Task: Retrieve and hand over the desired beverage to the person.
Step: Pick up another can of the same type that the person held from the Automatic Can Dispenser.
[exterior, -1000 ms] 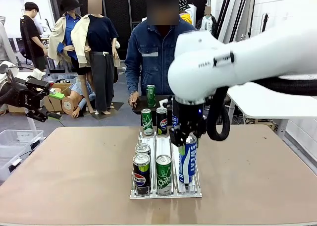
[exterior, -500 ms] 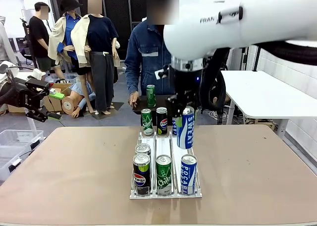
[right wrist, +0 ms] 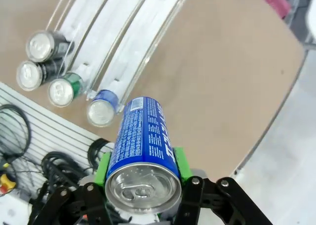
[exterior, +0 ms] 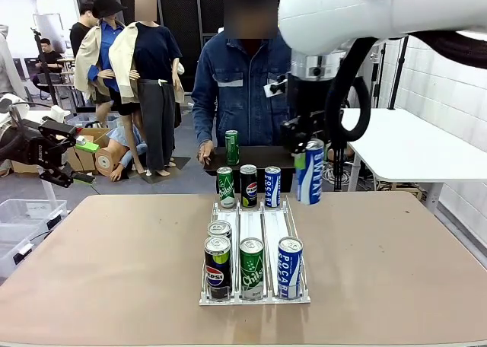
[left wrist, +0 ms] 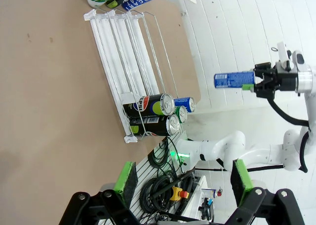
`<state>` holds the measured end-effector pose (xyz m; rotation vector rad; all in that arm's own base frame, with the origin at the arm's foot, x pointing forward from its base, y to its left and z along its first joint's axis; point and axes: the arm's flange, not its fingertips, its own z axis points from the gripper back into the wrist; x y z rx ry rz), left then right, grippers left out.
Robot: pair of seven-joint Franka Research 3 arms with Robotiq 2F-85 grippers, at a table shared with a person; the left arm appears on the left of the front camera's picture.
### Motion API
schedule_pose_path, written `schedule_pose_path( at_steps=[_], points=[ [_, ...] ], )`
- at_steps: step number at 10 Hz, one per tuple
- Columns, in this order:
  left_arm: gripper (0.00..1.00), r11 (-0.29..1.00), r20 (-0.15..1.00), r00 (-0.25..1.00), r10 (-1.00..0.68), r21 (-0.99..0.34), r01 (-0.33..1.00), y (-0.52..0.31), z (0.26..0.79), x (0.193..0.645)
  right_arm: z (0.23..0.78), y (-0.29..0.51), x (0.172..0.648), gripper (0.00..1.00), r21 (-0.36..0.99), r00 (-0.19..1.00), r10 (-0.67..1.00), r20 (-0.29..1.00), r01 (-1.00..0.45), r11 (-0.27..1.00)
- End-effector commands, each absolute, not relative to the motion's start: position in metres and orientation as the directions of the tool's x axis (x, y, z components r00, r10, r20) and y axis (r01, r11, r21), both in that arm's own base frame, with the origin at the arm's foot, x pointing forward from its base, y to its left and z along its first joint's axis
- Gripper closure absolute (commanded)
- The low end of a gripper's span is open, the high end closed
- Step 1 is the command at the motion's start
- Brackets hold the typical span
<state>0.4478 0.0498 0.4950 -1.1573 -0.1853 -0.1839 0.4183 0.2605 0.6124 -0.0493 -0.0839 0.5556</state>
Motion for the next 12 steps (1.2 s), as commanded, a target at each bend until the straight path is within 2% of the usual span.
schedule_pose_path(
  at_steps=[1, 6, 12],
  points=[
    [0.00, 0.389, 0.244, 0.969, -0.045, -0.889, 0.242, 0.050, 0.497, 0.448, 0.622, 0.228, 0.430, 1.00, -0.090, 0.854, 0.518, 0.059, -0.512, 0.854],
    [0.00, 0.389, 0.244, 0.969, -0.045, -0.889, 0.242, 0.050, 0.497, 0.448, 0.623, 0.147, 0.438, 1.00, -0.046, 0.875, 0.481, 0.061, -0.479, 0.877],
    [0.00, 0.389, 0.244, 0.969, -0.045, -0.889, 0.242, 0.050, 0.497, 0.448, 0.617, 0.103, 0.410, 1.00, -0.080, 0.863, 0.500, 0.073, -0.495, 0.865]
  ],
)
